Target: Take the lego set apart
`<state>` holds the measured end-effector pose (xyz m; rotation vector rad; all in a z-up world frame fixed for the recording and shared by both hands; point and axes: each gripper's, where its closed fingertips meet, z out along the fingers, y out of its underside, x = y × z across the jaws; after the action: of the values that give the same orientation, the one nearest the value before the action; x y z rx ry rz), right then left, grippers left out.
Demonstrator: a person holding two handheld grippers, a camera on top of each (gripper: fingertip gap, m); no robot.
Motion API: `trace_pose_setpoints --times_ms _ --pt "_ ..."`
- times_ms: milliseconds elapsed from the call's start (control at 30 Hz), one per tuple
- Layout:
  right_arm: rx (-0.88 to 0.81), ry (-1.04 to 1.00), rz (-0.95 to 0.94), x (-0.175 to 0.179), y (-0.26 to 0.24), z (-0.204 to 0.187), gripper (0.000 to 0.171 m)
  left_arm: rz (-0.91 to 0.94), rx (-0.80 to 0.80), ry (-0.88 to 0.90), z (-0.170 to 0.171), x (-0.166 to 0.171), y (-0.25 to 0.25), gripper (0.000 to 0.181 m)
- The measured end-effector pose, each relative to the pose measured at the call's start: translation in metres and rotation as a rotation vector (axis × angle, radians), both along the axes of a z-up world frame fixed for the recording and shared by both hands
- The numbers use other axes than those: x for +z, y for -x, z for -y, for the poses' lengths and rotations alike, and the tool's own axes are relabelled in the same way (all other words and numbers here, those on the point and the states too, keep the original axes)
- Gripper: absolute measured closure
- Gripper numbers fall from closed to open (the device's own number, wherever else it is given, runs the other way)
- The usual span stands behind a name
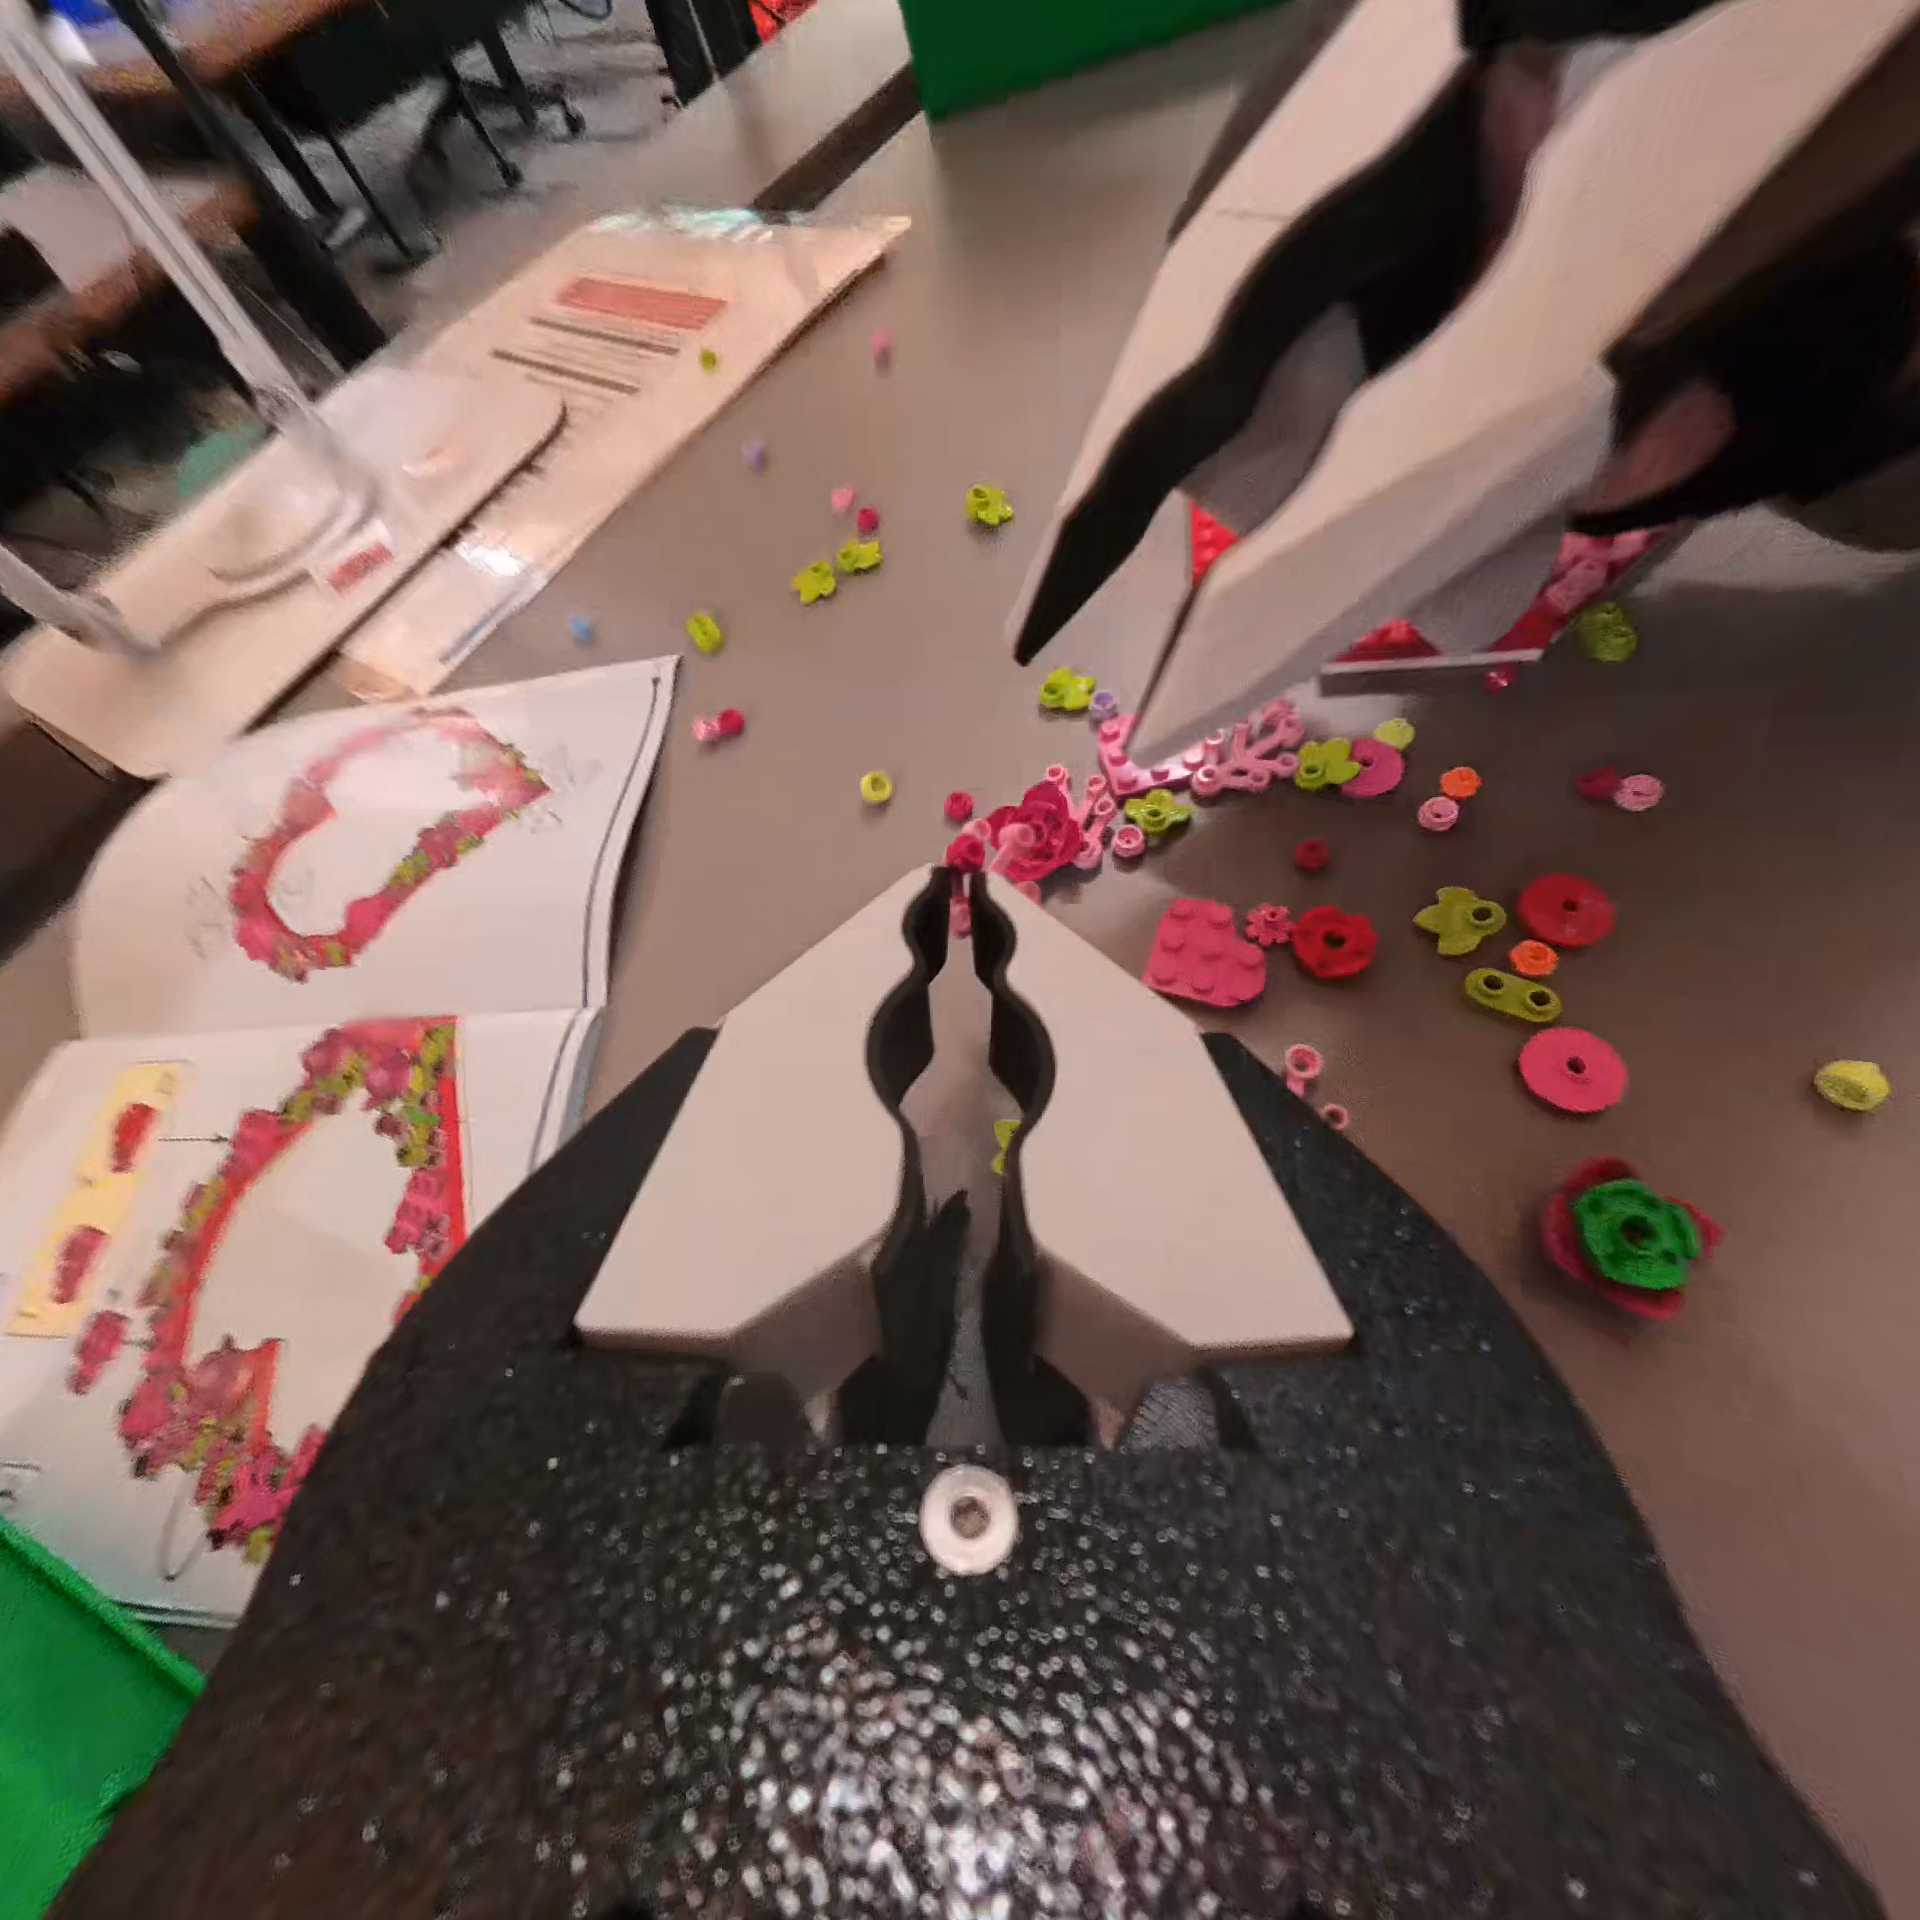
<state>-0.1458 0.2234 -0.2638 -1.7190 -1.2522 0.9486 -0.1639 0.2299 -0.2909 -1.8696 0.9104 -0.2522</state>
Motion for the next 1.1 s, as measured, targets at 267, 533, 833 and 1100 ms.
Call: trace_pose_setpoints --times_ms 267,533,833,1100 --pt "0.121 0.166 -0.151 0.011 -0.001 0.014 0.155 0.072 -0.15 -0.289 0.017 0.04 -0.022 0.181" --pt "0.016 -0.251 -0.146 0.024 -0.012 0.006 0.17 0.369 -0.179 -0.195 0.022 0.058 -0.031 0.181" --pt "-0.126 -0.994 0.088 0.035 -0.011 0.006 0.17 0.744 -0.2 0.02 0.024 0.073 -0.029 0.166" --pt "-0.168 -1.173 0.12 0.044 -0.009 0.012 0.17 0.884 -0.24 0.132 0.027 0.074 -0.036 0.172"
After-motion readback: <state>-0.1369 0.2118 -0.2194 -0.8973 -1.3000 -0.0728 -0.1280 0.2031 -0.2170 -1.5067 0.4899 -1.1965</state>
